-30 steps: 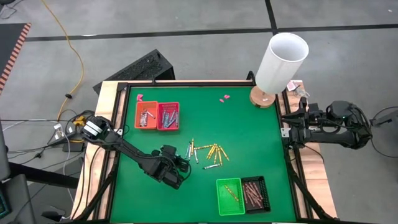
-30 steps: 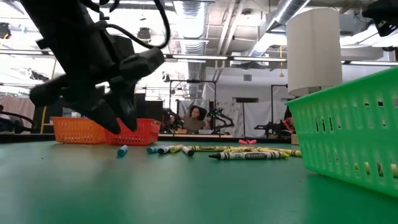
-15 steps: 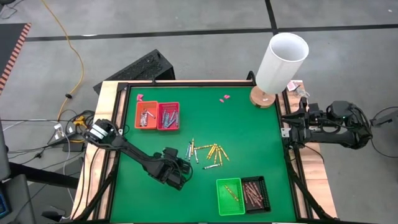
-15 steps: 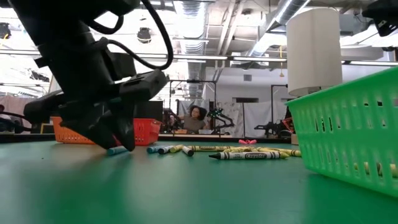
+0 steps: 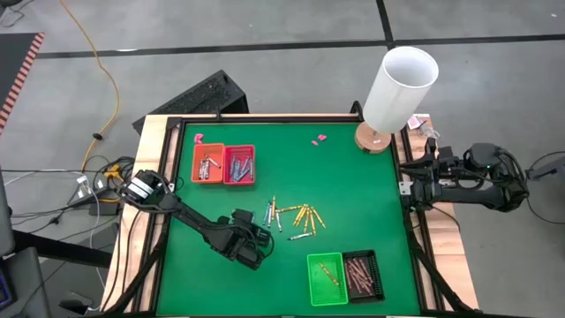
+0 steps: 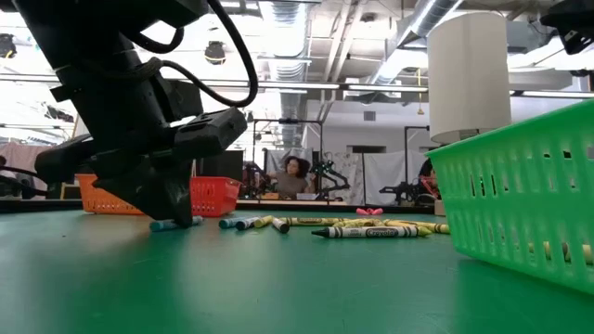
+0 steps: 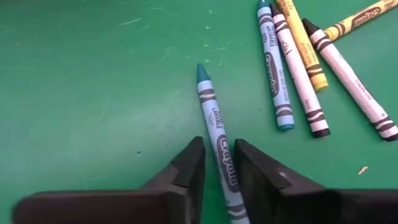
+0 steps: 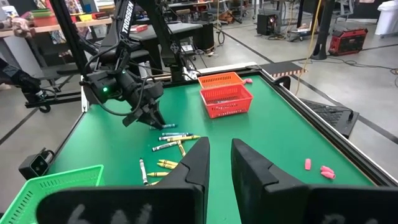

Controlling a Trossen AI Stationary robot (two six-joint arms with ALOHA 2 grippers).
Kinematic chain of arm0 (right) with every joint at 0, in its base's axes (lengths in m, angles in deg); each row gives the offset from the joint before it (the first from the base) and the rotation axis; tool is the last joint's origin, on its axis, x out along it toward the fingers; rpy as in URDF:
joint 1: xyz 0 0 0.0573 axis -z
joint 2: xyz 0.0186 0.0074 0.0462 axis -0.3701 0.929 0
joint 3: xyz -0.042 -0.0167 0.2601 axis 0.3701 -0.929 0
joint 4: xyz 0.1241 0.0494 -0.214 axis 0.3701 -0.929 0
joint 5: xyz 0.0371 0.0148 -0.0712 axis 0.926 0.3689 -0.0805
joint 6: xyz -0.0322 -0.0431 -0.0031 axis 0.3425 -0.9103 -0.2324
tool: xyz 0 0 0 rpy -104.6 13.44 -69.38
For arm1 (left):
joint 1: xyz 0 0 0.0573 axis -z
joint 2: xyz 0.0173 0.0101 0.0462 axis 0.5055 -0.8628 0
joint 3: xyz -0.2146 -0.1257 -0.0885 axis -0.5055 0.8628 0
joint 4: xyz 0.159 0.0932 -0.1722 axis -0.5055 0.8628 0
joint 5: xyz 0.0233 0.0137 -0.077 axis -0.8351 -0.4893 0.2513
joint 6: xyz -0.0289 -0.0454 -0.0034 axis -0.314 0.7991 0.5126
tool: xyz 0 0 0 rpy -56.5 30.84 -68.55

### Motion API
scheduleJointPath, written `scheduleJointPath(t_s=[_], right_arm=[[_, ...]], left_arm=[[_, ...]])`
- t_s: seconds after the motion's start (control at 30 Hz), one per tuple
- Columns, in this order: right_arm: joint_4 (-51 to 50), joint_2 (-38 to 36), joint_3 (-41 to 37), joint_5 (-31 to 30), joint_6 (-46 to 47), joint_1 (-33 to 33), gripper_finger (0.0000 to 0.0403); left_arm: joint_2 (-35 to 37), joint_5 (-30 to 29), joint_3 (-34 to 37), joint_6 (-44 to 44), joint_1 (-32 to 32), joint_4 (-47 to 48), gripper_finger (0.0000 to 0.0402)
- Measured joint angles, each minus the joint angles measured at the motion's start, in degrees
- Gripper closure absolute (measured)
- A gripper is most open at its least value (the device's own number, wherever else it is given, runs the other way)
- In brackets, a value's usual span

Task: Sort crayons
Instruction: Put the blue crayon into the red bin

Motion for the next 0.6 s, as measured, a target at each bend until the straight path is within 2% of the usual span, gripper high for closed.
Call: scheduleJointPath(t_s=[0.17,0.6], right_arm=[[0.0,0.0,0.0,0.0,0.0,0.0,0.0335],[0.0,0.0,0.0,0.0,0.0,0.0,0.0335]], left_arm=[[0.0,0.6,0.0,-2.4,0.1,-0.4,0.0390],[4.2,-0.1,0.1,-2.9,0.3,1.0,0.0397]])
